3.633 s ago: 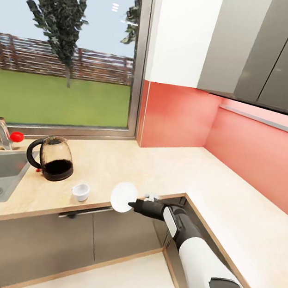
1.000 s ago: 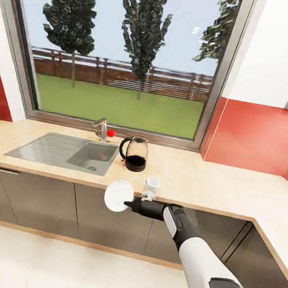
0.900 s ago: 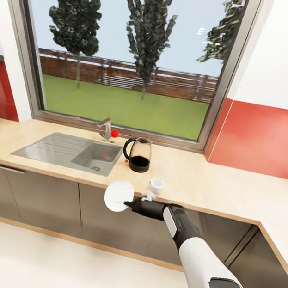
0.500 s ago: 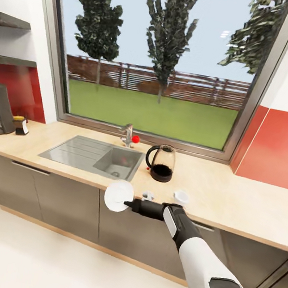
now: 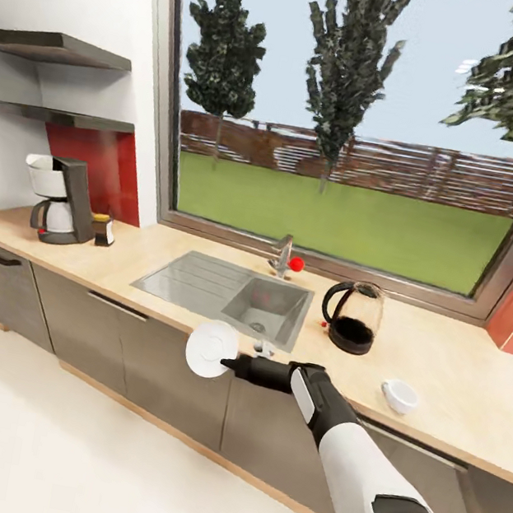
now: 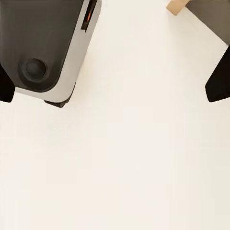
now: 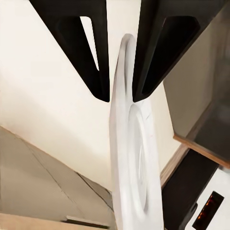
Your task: Set up a coffee station on the kitchen countertop: keep the coffee maker on the countertop, move the bottle of coffee from the kitchen shelf to the counter next to the coffee maker, place a paper coffee filter on top of the coffee maker, put the saucer next to the coffee maker with the coffee cup on the saucer, and place the electric kettle next to the coffee maker.
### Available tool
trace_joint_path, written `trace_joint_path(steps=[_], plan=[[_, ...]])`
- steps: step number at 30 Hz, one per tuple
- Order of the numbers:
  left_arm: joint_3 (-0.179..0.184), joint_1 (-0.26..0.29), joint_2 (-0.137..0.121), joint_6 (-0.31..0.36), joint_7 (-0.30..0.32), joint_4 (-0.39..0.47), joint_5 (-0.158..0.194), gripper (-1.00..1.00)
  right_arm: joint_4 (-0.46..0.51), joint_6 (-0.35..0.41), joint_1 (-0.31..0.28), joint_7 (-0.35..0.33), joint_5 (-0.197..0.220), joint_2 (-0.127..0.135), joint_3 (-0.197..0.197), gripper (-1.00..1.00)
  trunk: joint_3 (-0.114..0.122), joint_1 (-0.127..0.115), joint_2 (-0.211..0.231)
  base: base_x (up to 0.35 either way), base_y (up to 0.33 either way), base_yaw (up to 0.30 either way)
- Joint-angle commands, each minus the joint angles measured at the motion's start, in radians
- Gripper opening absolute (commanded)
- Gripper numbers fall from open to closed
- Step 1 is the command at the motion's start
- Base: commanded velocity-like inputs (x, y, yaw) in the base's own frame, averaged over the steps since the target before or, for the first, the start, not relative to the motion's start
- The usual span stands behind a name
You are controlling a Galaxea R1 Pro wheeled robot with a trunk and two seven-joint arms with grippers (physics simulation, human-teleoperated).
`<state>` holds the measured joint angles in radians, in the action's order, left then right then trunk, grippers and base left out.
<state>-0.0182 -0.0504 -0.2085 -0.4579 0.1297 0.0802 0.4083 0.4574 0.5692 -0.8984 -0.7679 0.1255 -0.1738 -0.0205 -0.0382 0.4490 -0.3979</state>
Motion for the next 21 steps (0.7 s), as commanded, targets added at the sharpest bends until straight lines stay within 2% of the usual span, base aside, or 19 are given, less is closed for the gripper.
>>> trace_joint_path(steps=[1,17,21], plan=[[-0.002,0.0,0.0,0.001,0.01,0.001,0.01,1.0,0.0,0.01,-0.001,-0.001,0.009,-0.001,-0.003,-1.0,-0.002,0.001,-0.002,0.157,0.326,0.278],[-0.002,0.0,-0.002,0.001,0.01,0.001,0.01,1.0,0.0,0.011,-0.001,-0.001,0.009,-0.001,-0.003,-1.0,0.007,0.001,-0.002,0.237,0.261,0.278],[-0.002,-0.001,-0.002,0.001,0.01,0.001,0.01,1.0,-0.009,0.009,-0.001,-0.003,0.008,-0.001,-0.004,-1.0,0.008,0.001,-0.002,0.266,0.241,0.125]])
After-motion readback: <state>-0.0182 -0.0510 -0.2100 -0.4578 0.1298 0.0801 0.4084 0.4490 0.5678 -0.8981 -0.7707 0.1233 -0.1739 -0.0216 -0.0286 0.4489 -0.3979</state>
